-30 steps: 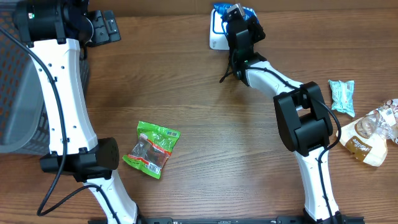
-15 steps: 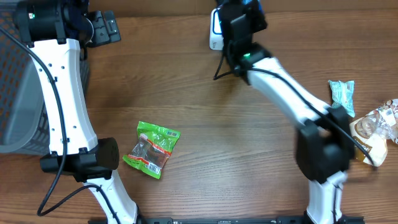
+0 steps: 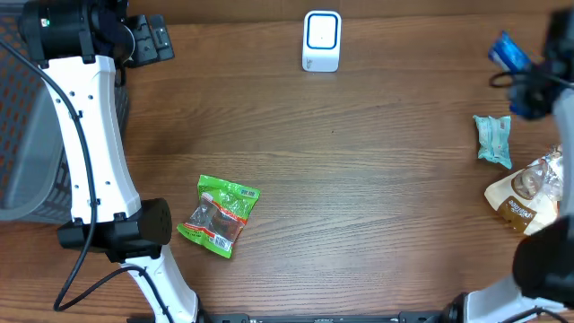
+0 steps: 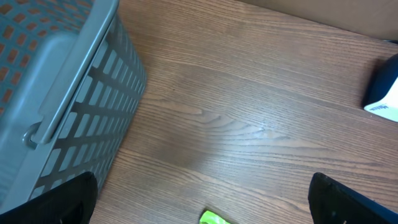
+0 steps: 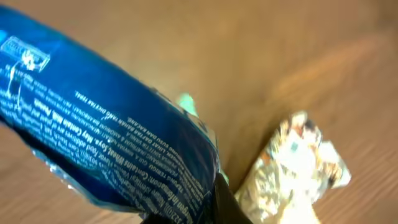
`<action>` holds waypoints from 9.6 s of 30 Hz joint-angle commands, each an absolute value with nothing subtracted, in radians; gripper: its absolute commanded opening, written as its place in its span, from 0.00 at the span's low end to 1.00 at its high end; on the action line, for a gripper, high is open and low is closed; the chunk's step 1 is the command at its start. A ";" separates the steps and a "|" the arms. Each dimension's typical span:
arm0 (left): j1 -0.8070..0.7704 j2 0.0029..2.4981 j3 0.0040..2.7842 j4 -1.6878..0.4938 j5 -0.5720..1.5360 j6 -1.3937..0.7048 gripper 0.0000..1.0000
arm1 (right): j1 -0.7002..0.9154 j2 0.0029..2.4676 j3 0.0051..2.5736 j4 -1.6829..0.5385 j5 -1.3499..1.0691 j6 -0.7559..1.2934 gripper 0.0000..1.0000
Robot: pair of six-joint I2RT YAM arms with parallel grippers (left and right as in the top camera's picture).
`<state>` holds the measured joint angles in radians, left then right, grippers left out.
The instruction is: Scan the item barcode
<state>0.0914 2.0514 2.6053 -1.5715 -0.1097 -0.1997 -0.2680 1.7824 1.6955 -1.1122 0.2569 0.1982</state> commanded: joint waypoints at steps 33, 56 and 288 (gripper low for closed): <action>0.084 2.027 2.615 -1.571 -0.112 -0.187 1.00 | 0.538 2.028 1.701 -0.772 -0.444 0.628 0.94; 0.084 2.027 2.615 -1.571 -0.112 -0.187 1.00 | 0.995 2.241 1.701 -0.614 -0.289 0.568 0.52; 0.084 2.027 2.615 -1.571 -0.112 -0.187 1.00 | 0.267 1.634 1.336 -0.725 -0.598 0.017 0.04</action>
<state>0.0914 2.0514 2.6053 -1.5719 -0.1097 -0.1997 0.2581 1.7161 1.3006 -0.7467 -0.5194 0.0875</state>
